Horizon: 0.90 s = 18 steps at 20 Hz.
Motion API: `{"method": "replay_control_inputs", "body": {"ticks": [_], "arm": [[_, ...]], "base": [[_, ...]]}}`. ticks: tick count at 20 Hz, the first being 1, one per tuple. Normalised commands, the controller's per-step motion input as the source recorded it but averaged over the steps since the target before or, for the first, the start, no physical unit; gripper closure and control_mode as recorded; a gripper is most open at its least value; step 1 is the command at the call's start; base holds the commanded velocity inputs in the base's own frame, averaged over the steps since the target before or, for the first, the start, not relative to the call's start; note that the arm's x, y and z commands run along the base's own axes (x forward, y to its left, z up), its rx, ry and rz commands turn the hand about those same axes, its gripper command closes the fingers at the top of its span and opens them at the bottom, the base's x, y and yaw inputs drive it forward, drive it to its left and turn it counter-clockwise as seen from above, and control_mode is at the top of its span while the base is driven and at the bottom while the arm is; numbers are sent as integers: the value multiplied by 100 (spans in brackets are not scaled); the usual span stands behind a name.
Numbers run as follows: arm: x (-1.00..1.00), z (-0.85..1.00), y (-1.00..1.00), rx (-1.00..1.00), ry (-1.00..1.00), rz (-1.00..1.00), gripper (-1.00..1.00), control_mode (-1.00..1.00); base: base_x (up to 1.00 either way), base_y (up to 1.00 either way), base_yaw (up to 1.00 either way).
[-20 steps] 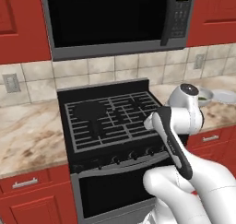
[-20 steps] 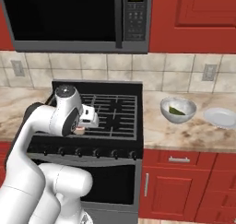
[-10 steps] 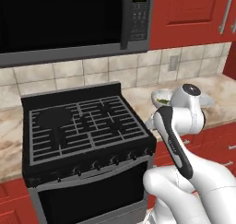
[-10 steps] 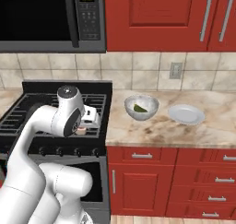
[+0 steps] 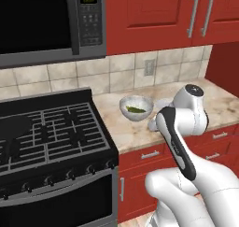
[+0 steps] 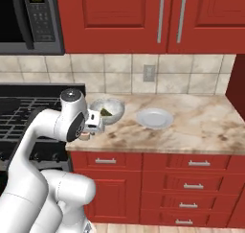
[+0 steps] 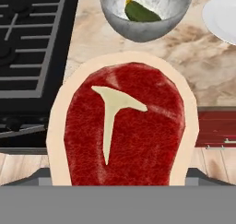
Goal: Place the steak on the plate and place the cucumber on the same plate.
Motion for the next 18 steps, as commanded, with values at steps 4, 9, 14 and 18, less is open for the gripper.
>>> {"method": "replay_control_inputs", "body": {"ticks": [4,9,14,18], "arm": [[0,0,0,0,0,0,100,100],[0,0,0,0,0,0,100,100],[0,0,0,0,0,0,100,100],[0,0,0,0,0,0,100,100]], "base": [[24,-70,0],[31,-69,0],[53,-51,1],[68,-34,5]]}}
